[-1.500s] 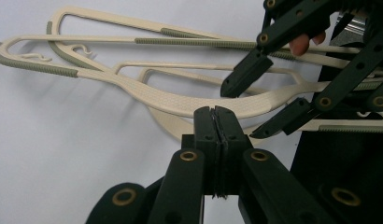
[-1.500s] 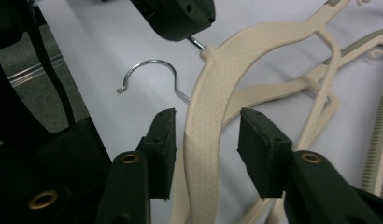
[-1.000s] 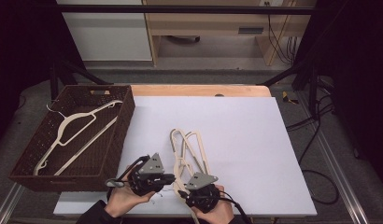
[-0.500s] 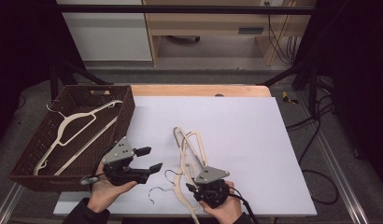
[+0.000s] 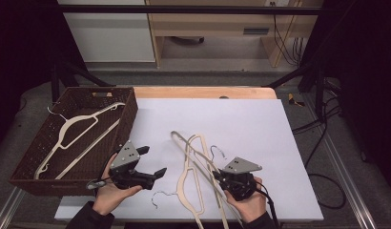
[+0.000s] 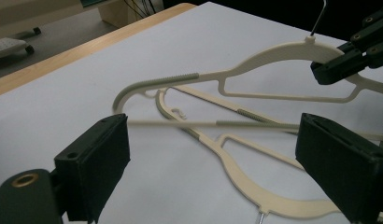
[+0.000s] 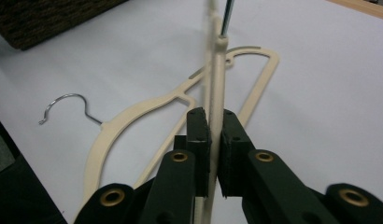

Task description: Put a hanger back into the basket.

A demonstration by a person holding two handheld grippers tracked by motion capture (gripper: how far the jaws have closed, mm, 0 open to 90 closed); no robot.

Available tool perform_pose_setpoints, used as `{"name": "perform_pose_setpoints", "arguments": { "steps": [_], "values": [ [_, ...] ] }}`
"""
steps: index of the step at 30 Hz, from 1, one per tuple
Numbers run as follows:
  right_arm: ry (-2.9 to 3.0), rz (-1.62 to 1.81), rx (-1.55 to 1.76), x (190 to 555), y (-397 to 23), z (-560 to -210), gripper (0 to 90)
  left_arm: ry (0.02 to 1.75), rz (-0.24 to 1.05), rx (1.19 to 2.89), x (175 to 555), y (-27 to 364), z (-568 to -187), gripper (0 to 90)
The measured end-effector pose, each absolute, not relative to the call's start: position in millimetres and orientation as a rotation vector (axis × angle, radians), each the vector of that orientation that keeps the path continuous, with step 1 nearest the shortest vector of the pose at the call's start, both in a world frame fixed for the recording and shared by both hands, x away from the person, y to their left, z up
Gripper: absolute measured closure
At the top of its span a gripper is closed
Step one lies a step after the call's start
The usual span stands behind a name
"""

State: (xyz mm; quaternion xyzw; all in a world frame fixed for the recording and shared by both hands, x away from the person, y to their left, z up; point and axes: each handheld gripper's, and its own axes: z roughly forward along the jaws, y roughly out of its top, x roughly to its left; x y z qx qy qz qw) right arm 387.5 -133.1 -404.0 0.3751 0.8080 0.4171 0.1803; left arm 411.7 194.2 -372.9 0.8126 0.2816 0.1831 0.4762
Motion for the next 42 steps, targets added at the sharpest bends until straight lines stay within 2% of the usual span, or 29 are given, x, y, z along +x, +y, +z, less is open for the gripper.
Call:
{"name": "perform_pose_setpoints", "arguments": {
  "steps": [8,17,21,23,33,36,42],
  "values": [
    [2.343,1.251,1.014,388.5,-135.2,-399.8,86.5,0.641,0.433,1.999,408.1,188.6,-372.8,8.9],
    [2.488,1.376,0.841,379.9,-115.9,-394.0,86.5,0.551,0.416,2.055,400.7,170.5,-376.6,10.2],
    [2.549,1.411,0.781,378.9,-109.6,-396.6,86.5,0.494,0.371,2.099,398.7,164.3,-380.1,17.8],
    [2.565,1.428,0.755,377.8,-107.5,-396.6,86.5,0.478,0.348,2.125,398.4,162.3,-381.7,25.5],
    [2.626,1.433,0.679,372.5,-98.6,-396.3,86.5,0.406,0.307,2.212,397.2,153.6,-390.2,51.4],
    [2.630,1.434,0.675,372.8,-98.5,-397.0,86.5,0.396,0.284,2.224,396.7,153.4,-391.1,62.7],
    [2.650,1.437,0.687,374.6,-100.6,-396.8,85.6,0.370,0.299,2.262,392.8,152.3,-388.7,68.0]
  ]
}}
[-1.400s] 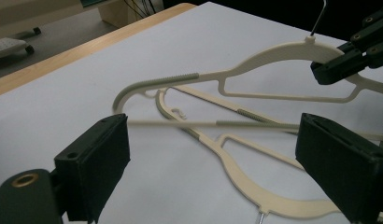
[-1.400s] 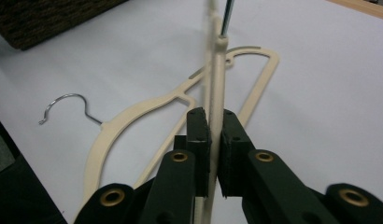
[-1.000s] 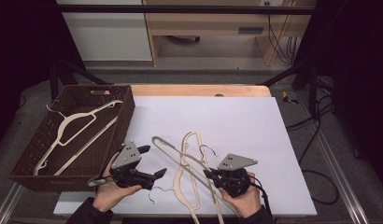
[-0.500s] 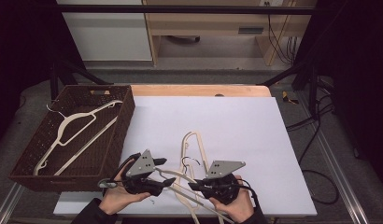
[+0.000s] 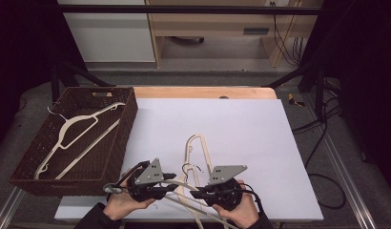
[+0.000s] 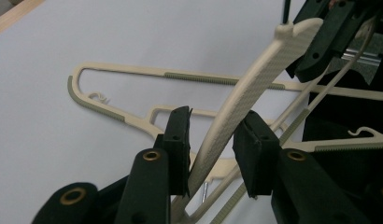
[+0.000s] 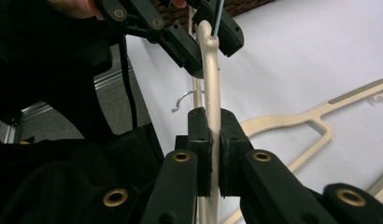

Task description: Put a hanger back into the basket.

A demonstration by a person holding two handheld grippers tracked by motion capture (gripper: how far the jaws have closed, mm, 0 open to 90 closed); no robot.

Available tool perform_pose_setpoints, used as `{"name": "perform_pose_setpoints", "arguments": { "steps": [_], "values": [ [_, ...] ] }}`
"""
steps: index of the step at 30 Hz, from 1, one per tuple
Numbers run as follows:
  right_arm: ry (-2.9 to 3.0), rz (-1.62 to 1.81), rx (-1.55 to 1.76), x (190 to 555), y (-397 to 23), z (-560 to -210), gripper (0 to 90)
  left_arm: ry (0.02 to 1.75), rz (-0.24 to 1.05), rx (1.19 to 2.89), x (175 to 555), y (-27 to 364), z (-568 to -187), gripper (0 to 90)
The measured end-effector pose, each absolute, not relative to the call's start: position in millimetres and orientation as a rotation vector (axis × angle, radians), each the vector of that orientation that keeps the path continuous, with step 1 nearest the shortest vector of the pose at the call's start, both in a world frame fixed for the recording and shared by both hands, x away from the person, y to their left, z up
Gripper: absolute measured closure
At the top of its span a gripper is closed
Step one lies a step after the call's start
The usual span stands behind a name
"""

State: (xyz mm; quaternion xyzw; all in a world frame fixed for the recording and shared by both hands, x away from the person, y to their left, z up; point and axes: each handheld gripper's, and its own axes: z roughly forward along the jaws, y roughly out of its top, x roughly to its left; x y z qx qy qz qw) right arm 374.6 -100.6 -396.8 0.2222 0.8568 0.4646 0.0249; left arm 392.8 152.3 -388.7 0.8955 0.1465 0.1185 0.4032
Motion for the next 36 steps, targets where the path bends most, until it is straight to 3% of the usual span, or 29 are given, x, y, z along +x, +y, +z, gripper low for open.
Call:
{"name": "perform_pose_setpoints", "arguments": {
  "steps": [8,16,24,36],
  "values": [
    [2.510,1.430,0.733,378.3,-107.1,-398.0,72.5,0.384,0.218,2.249,388.6,151.3,-384.6,78.9],
    [2.410,1.441,0.755,379.4,-108.0,-399.7,53.2,0.371,0.134,2.222,385.0,148.2,-383.8,85.6],
    [2.298,1.475,0.820,380.4,-120.6,-394.5,29.3,0.477,0.191,2.167,388.7,160.5,-378.5,86.4],
    [2.083,1.488,0.995,390.5,-179.5,-383.7,13.1,0.560,0.296,2.089,391.5,186.9,-356.4,86.4]
  ]
}}
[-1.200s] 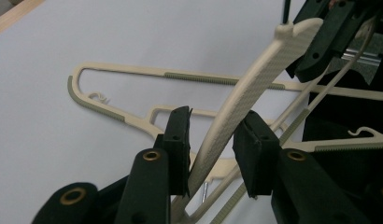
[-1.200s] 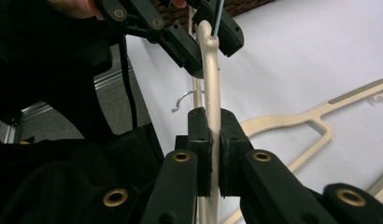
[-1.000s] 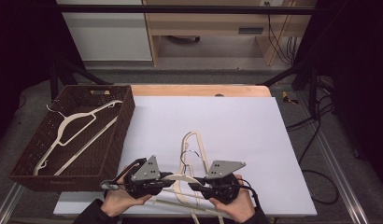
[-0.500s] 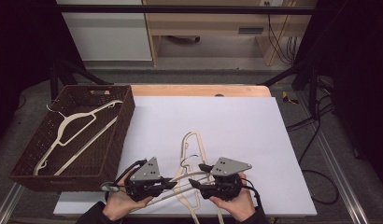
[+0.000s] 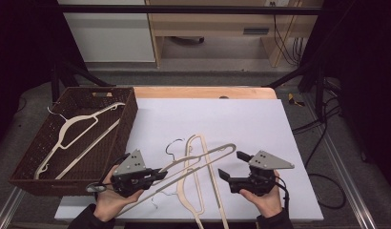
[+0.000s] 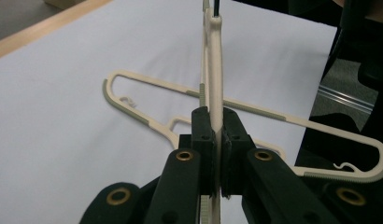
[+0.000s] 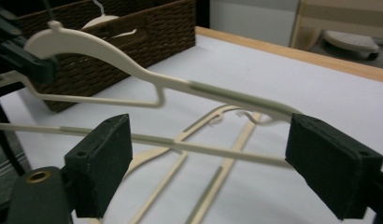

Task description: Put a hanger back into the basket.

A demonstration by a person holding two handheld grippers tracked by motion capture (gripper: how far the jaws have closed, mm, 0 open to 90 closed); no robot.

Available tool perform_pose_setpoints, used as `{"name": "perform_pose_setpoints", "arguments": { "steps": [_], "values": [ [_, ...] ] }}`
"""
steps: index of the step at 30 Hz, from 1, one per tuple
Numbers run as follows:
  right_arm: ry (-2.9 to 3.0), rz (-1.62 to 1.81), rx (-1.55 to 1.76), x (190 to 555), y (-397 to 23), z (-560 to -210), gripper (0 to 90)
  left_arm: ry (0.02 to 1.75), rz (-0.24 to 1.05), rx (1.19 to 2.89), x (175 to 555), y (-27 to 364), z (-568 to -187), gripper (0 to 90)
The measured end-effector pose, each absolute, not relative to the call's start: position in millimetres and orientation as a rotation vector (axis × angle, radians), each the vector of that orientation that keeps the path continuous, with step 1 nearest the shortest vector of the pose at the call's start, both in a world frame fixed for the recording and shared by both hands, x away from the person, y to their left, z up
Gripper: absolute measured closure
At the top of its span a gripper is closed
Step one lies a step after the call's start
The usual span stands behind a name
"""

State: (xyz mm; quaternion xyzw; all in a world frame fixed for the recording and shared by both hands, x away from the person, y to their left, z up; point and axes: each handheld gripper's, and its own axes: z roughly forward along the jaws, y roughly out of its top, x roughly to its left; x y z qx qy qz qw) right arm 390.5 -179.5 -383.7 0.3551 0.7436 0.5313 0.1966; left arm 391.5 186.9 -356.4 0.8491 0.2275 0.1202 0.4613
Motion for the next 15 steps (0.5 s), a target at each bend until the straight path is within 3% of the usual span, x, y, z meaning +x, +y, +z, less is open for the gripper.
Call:
{"name": "perform_pose_setpoints", "arguments": {
  "steps": [15],
  "values": [
    [1.974,1.464,1.087,395.0,-211.9,-383.0,7.5,0.579,0.446,1.971,397.4,227.8,-281.8,86.4]
  ]
}}
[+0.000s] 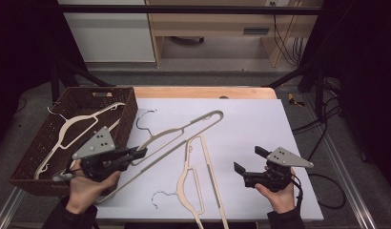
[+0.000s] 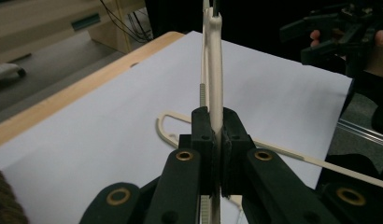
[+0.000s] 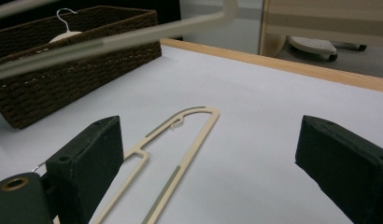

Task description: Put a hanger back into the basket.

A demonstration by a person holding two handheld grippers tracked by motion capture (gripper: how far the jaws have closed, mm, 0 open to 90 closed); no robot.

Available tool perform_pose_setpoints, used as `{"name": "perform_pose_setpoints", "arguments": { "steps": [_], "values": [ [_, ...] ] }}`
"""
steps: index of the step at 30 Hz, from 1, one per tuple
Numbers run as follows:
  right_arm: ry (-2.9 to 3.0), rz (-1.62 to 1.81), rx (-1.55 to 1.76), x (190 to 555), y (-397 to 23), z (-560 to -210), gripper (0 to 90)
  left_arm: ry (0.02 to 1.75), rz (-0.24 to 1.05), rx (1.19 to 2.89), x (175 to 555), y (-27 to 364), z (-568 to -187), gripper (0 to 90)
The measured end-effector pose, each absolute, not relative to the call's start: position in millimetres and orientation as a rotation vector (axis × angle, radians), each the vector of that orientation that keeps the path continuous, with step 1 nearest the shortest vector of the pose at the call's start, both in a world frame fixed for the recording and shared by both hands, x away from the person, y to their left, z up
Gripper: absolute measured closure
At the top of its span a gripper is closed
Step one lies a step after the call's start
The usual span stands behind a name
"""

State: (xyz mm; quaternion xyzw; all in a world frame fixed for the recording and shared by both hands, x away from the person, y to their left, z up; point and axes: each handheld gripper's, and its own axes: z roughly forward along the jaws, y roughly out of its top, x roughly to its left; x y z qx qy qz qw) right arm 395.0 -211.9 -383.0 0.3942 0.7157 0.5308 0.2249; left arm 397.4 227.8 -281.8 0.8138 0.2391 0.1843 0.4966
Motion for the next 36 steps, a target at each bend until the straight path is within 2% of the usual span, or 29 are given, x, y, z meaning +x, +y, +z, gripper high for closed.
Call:
{"name": "perform_pose_setpoints", "arguments": {
  "steps": [11,23,36],
  "values": [
    [1.950,1.452,1.107,394.4,-220.7,-381.5,6.1,0.597,0.492,1.957,427.8,266.9,-251.5,86.4],
    [1.936,1.447,1.110,394.8,-222.7,-381.3,5.6,0.721,0.498,1.935,472.2,328.1,-257.4,86.4],
    [1.953,1.433,1.104,395.3,-220.1,-382.5,5.0,0.822,0.517,1.935,491.1,389.6,-273.6,86.3]
  ]
}}
